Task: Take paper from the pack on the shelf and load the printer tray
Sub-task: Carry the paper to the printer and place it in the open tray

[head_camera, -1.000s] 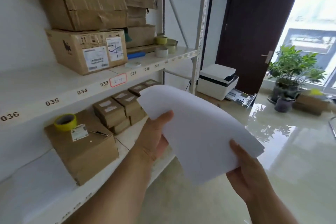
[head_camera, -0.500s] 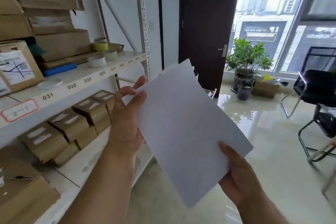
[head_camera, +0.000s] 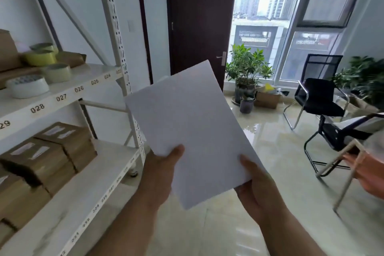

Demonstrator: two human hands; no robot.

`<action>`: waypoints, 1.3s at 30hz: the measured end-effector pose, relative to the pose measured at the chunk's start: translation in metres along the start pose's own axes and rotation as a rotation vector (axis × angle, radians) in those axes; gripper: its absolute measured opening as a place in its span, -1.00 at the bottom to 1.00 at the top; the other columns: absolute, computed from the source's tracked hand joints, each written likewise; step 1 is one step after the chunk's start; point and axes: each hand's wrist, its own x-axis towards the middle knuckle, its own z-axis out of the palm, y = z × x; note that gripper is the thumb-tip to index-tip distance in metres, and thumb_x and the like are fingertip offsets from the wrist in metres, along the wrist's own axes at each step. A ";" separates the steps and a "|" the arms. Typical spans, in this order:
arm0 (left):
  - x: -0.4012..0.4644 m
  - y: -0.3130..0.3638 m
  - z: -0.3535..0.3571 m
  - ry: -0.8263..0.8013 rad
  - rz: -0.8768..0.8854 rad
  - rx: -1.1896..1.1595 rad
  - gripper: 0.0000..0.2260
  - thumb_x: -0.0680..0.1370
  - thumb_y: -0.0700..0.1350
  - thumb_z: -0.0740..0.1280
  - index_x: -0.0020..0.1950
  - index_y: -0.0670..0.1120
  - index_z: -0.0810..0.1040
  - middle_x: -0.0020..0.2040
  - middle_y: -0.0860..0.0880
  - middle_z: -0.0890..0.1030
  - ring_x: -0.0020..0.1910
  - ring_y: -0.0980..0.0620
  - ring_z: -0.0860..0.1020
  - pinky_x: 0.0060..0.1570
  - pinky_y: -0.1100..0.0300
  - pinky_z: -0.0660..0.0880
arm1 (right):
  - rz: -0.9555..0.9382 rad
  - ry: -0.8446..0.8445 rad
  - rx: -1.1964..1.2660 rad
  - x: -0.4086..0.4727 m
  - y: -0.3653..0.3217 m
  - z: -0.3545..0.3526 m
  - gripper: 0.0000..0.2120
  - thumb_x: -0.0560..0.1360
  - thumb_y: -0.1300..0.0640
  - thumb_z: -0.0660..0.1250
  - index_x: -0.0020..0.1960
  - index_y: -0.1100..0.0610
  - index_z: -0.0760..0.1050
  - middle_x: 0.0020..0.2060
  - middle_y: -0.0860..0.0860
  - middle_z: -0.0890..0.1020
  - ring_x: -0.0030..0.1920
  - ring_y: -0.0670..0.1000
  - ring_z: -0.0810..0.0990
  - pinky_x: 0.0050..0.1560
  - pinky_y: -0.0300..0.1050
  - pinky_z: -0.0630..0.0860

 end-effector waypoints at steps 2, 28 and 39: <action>0.030 0.003 0.004 -0.048 -0.013 0.071 -0.62 0.52 -0.25 0.52 0.33 -0.13 0.63 0.22 -0.11 0.74 0.24 -0.17 0.69 0.36 -0.29 0.51 | 0.023 0.028 -0.162 0.030 -0.016 -0.014 -0.63 0.55 0.20 0.42 0.33 0.29 0.59 0.23 0.21 0.71 0.10 0.16 0.70 0.02 -0.04 0.70; 0.297 -0.120 0.272 -0.108 -0.224 0.345 -0.73 0.57 -0.09 0.49 0.26 -0.06 0.68 0.12 -0.04 0.78 0.11 -0.10 0.75 0.24 -0.17 0.62 | 0.053 -0.054 -0.691 0.378 -0.194 -0.179 -0.79 0.58 0.11 0.45 0.17 0.17 0.69 0.05 0.12 0.80 0.08 0.22 0.76 0.16 0.15 0.66; 0.447 -0.176 0.283 -0.043 -0.283 0.254 -0.77 0.67 -0.14 0.34 0.28 -0.15 0.66 0.18 -0.18 0.75 0.16 -0.24 0.72 0.25 -0.31 0.58 | 0.121 -0.113 -0.828 0.553 -0.207 -0.174 -0.84 0.59 0.11 0.45 0.11 0.15 0.70 0.02 0.09 0.81 0.05 0.19 0.78 0.15 0.16 0.65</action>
